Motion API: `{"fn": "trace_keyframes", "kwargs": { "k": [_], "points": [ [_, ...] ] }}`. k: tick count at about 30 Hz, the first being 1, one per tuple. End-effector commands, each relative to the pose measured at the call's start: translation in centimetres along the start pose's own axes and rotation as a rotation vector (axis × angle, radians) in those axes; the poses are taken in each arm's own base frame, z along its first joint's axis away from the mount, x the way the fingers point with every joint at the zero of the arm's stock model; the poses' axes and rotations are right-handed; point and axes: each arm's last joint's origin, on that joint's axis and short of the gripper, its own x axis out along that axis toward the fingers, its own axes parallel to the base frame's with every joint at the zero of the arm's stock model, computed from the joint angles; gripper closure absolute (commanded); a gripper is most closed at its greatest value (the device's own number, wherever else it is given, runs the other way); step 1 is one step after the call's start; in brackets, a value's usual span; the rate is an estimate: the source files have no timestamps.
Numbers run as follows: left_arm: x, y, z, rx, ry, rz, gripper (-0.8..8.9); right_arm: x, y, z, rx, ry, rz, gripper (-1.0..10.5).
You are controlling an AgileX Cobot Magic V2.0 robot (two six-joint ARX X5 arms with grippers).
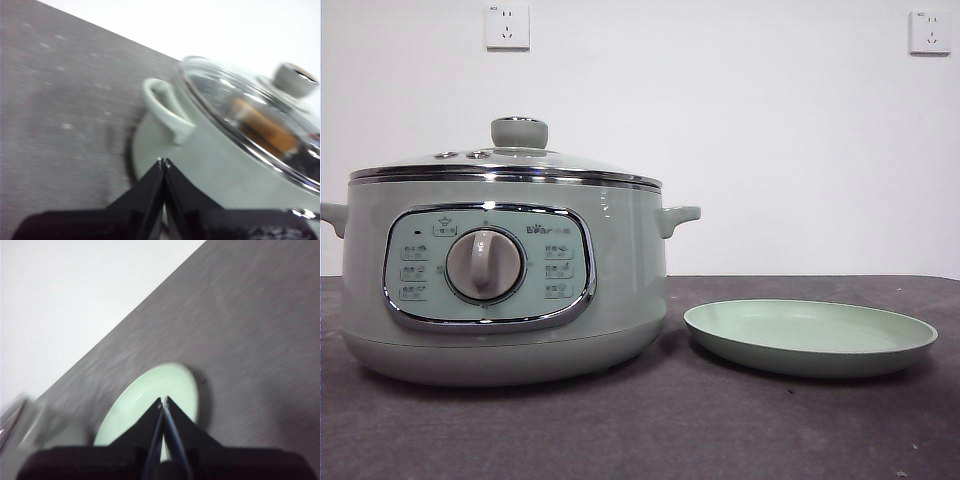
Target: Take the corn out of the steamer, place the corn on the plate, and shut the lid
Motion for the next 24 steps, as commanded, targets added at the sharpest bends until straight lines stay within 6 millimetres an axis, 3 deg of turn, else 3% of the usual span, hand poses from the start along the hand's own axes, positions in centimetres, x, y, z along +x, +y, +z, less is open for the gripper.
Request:
{"fn": "trace_keyframes", "kwargs": {
  "k": [1,7,13,24],
  "points": [
    [-0.2,-0.3,0.1,-0.018,0.029,-0.042,8.21,-0.3,0.8,0.6,0.002,0.029,0.062,9.6],
    [-1.5,-1.8,2.2,0.001,0.063,-0.041,8.21,-1.3,2.9,2.9,-0.107,0.063,0.065,9.6],
    [-2.9,-4.1,6.2,0.095,-0.007,-0.073,8.21,-1.9,6.1,6.6,-0.3,0.072,0.058,9.6],
    [-2.3,-7.6,13.7,0.298,0.098,-0.106,8.21,-0.2,11.5,13.0,-0.51,0.26,0.08,9.5]
  ]
}}
